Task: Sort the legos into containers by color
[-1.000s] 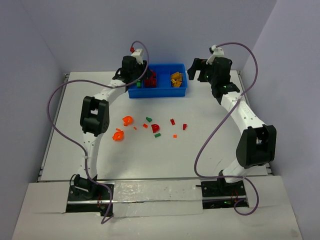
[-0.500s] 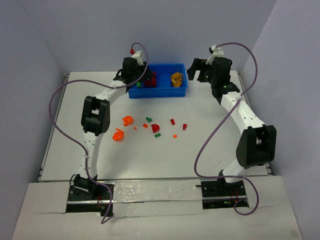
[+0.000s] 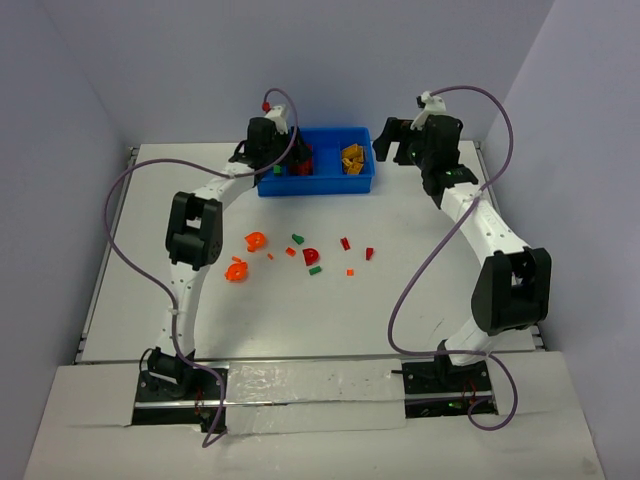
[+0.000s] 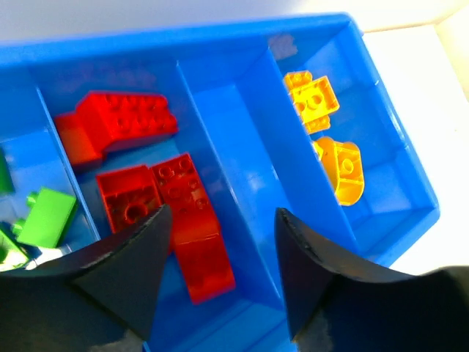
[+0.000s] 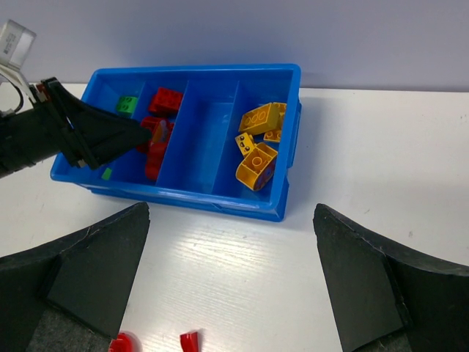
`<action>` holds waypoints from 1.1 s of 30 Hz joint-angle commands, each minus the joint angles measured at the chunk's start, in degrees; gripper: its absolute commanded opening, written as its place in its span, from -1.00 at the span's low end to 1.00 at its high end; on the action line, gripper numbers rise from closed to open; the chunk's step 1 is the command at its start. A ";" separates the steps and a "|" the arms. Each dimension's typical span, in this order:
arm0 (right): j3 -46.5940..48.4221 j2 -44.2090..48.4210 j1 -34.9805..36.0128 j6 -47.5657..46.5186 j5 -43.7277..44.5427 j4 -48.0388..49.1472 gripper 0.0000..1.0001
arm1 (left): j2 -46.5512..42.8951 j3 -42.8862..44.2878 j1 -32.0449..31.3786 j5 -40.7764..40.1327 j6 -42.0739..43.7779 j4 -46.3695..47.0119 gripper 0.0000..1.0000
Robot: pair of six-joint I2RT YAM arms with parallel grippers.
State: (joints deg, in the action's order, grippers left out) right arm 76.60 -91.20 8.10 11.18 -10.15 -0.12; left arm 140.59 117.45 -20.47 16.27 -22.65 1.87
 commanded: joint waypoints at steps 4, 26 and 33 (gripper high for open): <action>1.49 0.70 -0.45 0.99 -1.12 0.91 1.00 | -4.50 9.28 0.11 -1.75 3.25 -0.95 0.47; -11.08 9.00 -0.36 -13.26 -9.56 -7.11 1.00 | -52.26 -42.10 13.59 23.12 36.70 -27.65 0.27; -13.46 8.83 -0.36 -15.65 -13.36 -12.00 1.00 | -51.90 -50.38 13.70 23.83 37.10 -26.61 0.21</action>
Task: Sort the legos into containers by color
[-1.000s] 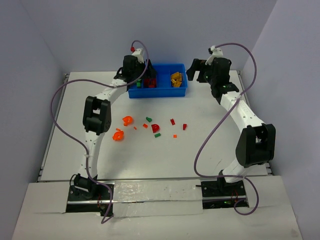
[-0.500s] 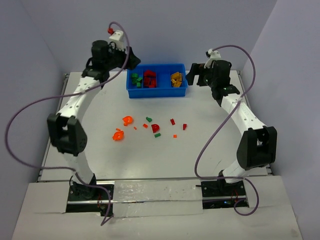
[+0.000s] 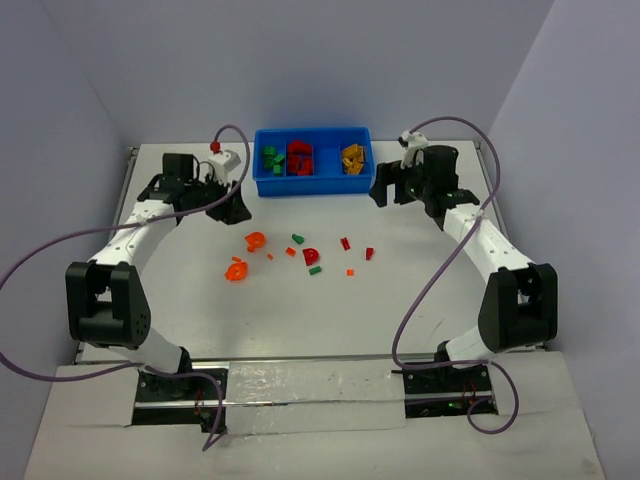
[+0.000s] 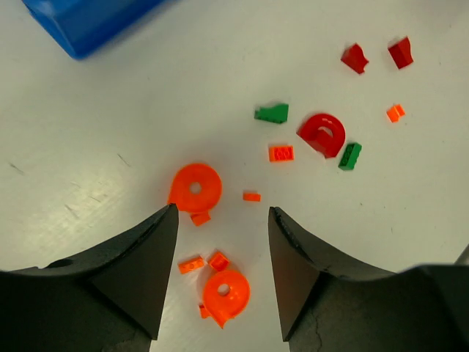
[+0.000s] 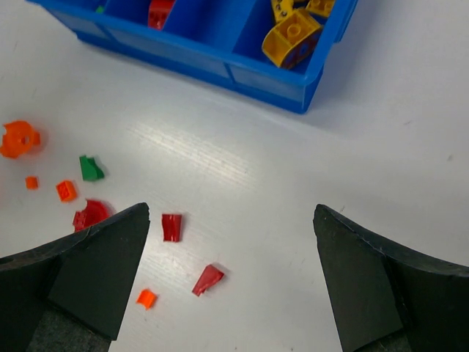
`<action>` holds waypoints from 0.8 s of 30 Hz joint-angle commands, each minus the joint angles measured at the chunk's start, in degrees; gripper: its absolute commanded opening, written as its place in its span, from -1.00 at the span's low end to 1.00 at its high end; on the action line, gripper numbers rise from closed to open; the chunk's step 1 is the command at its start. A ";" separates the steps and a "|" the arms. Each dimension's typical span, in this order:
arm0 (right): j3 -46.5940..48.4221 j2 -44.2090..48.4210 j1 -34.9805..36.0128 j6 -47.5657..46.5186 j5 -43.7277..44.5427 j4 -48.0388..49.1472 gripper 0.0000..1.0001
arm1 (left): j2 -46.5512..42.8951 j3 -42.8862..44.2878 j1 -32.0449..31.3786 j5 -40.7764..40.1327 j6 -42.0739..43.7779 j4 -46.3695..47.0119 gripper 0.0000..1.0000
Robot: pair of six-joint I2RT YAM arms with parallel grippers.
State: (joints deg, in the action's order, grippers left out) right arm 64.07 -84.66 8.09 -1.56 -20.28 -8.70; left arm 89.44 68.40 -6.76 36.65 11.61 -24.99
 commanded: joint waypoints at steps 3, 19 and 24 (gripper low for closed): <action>-2.29 2.61 -0.36 -3.88 -3.59 -4.91 1.00 | 0.98 -2.39 -0.23 2.91 2.76 2.93 0.19; -4.53 4.90 -0.36 -6.43 -2.57 -8.42 1.00 | 16.10 6.29 -13.88 2.32 28.69 8.95 0.17; -4.72 5.59 -0.39 -6.85 -2.54 -9.29 1.00 | 22.29 12.42 -14.18 8.46 43.97 2.04 0.12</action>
State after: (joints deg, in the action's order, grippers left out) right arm 59.65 -81.59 8.10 -7.23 -23.04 -17.15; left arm 108.33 75.37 -20.99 38.89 39.30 -18.98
